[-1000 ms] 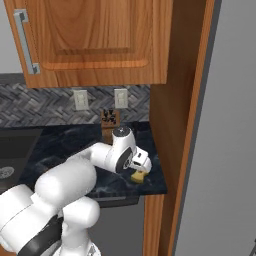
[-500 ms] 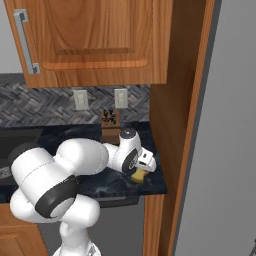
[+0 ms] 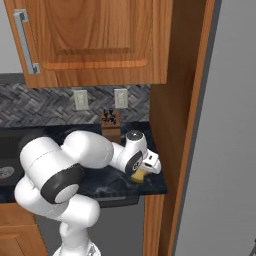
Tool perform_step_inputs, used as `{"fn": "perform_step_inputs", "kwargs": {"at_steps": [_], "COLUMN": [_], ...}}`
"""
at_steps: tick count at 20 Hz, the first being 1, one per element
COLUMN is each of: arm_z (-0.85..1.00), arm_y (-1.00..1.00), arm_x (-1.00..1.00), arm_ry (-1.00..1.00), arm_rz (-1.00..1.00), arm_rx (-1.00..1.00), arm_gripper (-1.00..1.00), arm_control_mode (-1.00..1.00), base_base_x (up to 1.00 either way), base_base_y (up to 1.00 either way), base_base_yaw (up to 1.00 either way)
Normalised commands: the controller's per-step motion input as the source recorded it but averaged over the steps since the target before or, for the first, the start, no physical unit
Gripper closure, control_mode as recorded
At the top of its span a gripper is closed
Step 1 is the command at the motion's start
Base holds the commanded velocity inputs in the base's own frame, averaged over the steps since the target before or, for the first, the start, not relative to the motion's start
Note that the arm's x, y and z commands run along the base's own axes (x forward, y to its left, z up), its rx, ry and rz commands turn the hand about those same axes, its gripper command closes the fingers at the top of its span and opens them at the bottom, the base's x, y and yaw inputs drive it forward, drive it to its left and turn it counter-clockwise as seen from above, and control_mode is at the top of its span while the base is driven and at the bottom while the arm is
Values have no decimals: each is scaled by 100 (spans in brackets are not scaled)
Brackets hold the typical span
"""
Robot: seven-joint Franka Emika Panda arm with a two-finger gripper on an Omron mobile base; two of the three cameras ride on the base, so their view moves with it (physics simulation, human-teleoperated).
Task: Place the sponge inside the microwave to prepare for sanitizing.
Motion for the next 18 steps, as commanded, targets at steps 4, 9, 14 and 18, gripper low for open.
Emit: {"fn": "perform_step_inputs", "kwargs": {"at_steps": [4,9,14,18], "arm_z": [-11,0,-11,-26], "arm_y": [1,0,0,0], "arm_x": [-1,0,-1,0], "arm_ry": [0,0,3,4], "arm_rz": [0,0,0,0], "arm_rx": [0,0,0,0], "arm_gripper": [-100,-100,-100,-100], "arm_control_mode": [-100,-100,-100,-100], "base_base_x": [0,0,0,0], "base_base_y": [0,0,0,0], "base_base_yaw": [0,0,0,0]}}
